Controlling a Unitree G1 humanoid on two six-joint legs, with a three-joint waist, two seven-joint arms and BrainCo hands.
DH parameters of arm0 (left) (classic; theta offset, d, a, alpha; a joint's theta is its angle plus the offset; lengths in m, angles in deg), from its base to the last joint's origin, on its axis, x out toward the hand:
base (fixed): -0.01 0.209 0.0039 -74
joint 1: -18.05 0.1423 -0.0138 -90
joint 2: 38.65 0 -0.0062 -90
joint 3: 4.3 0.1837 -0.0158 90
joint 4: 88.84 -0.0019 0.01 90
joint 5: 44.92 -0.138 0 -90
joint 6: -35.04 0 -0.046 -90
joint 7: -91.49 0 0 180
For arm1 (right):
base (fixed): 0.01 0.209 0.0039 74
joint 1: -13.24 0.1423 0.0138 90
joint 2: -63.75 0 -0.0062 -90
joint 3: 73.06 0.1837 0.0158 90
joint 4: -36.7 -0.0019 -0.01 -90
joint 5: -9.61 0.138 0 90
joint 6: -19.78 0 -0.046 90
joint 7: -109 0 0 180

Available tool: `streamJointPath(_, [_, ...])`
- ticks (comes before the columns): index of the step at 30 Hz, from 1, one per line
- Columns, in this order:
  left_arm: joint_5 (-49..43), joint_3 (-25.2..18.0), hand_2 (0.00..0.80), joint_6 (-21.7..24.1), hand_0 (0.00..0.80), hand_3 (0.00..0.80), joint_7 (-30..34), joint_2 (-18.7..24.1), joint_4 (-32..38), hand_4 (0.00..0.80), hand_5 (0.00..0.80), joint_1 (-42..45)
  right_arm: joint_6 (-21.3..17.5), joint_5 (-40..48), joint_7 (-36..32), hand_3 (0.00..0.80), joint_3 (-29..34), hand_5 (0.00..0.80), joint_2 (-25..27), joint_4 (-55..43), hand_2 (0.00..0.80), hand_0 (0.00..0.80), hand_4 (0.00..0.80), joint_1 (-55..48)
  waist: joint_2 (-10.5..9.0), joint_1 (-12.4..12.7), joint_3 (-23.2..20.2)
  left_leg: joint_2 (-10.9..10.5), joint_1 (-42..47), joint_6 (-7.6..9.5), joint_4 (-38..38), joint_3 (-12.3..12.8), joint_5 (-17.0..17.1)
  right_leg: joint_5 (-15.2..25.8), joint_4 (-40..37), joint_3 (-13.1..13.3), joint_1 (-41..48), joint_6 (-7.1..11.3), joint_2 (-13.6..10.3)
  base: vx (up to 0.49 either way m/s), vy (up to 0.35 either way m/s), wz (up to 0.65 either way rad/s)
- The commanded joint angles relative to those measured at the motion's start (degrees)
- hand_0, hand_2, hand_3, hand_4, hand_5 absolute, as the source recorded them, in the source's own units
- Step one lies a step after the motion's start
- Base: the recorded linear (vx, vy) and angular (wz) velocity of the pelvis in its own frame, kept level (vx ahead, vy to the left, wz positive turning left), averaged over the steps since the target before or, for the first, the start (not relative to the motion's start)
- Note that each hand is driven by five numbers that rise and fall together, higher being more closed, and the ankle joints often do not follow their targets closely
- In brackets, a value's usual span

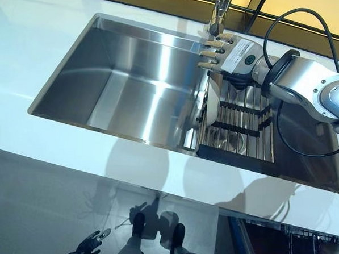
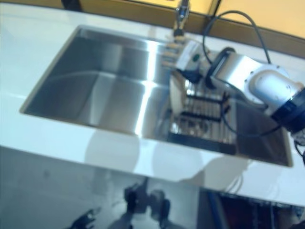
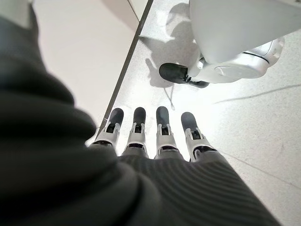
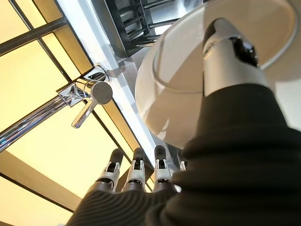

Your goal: Take plates into dishwasher

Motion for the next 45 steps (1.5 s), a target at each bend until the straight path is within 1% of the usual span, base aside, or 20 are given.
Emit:
streamJointPath(1, [1.76, 0.52, 0.0, 1.38, 0.0, 0.0, -0.1, 2.02, -0.24, 0.0, 0.0, -0.62, 2.7, 0.61, 0.14, 0.0, -2.52, 0.0, 0.78, 0.38, 0.0, 0.0, 0.0, 4.74, -1.61, 1.78, 0.09, -2.23, 0.94, 1.91, -0.23, 3.81, -3.03, -1.82, 0.74, -0.56, -0.35, 2.52, 0.69, 0.0, 0.0, 0.0])
streamJointPath(11, [1.67, 0.49, 0.0, 1.62, 0.0, 0.0, -0.15, 1.78, -0.35, 0.0, 0.0, -0.57, 2.15, -0.28, -0.4, 0.0, -2.41, 0.0, 0.18, -0.01, 0.0, 0.0, 0.0, 3.97, -1.64, 2.09, 0.83, -2.14, 0.5, 1.76, -0.23, 3.73, -2.75, -1.87, 1.04, -0.92, -0.78, 2.44, 0.68, 0.0, 0.0, 0.0])
streamJointPath(22, [1.92, 0.39, 0.0, 1.57, 0.0, 0.0, -0.23, 1.98, -0.24, 0.0, 0.0, -0.64, 0.13, -3.63, -2.64, 0.0, -2.14, 0.0, 0.27, -1.71, 0.0, 0.0, 0.0, 2.89, -1.82, 2.35, 1.54, -2.13, -0.01, 1.66, -0.23, 3.44, -2.45, -1.73, 1.11, -1.38, -1.18, 2.5, 0.58, 0.002, 0.0, 0.02])
streamJointPath(31, [2.07, 0.06, 0.0, 1.69, 0.0, 0.0, 0.02, 1.92, -0.32, 0.0, 0.0, -0.41, -1.1, -9.18, -8.03, 0.0, -1.57, 0.0, -0.27, -2.16, 0.0, 0.0, 0.0, 0.42, -1.8, 2.53, 1.94, -2.01, -0.25, 1.47, -0.23, 3.41, -2.18, -1.57, 1.01, -1.79, -1.29, 2.53, 0.49, -0.002, 0.003, 0.01])
streamJointPath(32, [2.06, 0.15, 0.0, 1.56, 0.0, 0.0, -0.12, 1.92, -0.21, 0.0, 0.0, -0.41, -1.16, -9.49, -8.86, 0.075, -1.52, 0.075, -0.38, -2.06, 0.075, 0.075, 0.075, 0.12, -1.83, 2.55, 1.97, -2.0, -0.23, 1.48, -0.23, 3.42, -2.16, -1.55, 1.0, -1.82, -1.26, 2.53, 0.48, 0.0, 0.0, 0.0])
streamJointPath(33, [2.11, 0.2, 0.0, 1.51, 0.0, 0.0, -0.18, 1.92, -0.18, 0.0, 0.0, -0.41, -1.27, -9.75, -9.27, 0.182, -1.52, 0.182, -0.44, -2.0, 0.182, 0.182, 0.182, 0.01, -1.84, 2.56, 1.96, -2.0, -0.23, 1.48, -0.23, 3.42, -2.14, -1.54, 0.99, -1.82, -1.26, 2.53, 0.48, 0.0, 0.0, 0.0])
streamJointPath(34, [2.06, 0.12, 0.0, 1.57, 0.0, 0.0, -0.23, 1.92, -0.24, 0.0, 0.0, -0.44, -2.15, -11.37, -10.26, 0.8, -1.58, 0.8, -0.72, -1.74, 0.8, 0.8, 0.8, -0.23, -1.9, 2.61, 2.06, -1.99, -0.23, 1.44, -0.23, 3.44, -2.08, -1.49, 0.96, -1.85, -1.25, 2.54, 0.47, 0.0, 0.0, 0.0])
streamJointPath(39, [1.76, -0.1, 0.0, 2.16, 0.0, 0.0, -0.1, 1.76, -0.44, 0.0, 0.0, -0.21, -3.5, -14.62, -16.27, 0.8, -1.02, 0.8, -1.35, -0.17, 0.8, 0.8, 0.8, -1.65, -2.04, 2.71, 2.04, -1.95, -0.19, 1.33, -0.23, 3.6, -2.02, -1.34, 0.75, -1.98, -1.12, 2.57, 0.42, 0.0, 0.0, 0.0])
streamJointPath(43, [1.42, -0.13, 0.0, 1.98, 0.0, 0.0, -0.22, 1.82, -0.37, 0.0, 0.0, -0.2, -2.65, -15.53, -18.4, 0.8, 0.01, 0.8, -2.11, 1.53, 0.8, 0.8, 0.8, -2.9, -2.21, 2.64, 1.83, -1.95, -0.02, 1.27, -0.23, 3.74, -2.03, -1.24, 0.6, -1.93, -0.94, 2.58, 0.46, 0.0, 0.0, 0.0])
streamJointPath(45, [1.23, -0.31, 0.0, 1.7, 0.0, 0.0, -0.29, 1.91, -0.35, 0.0, 0.0, -0.27, -2.34, -15.59, -18.27, 0.8, 0.17, 0.8, -2.3, 2.4, 0.8, 0.8, 0.8, -2.99, -2.38, 2.62, 1.6, -1.95, 0.11, 1.27, -0.23, 3.91, -2.11, -1.2, 0.39, -1.93, -0.73, 2.6, 0.48, 0.0, 0.0, 0.0])
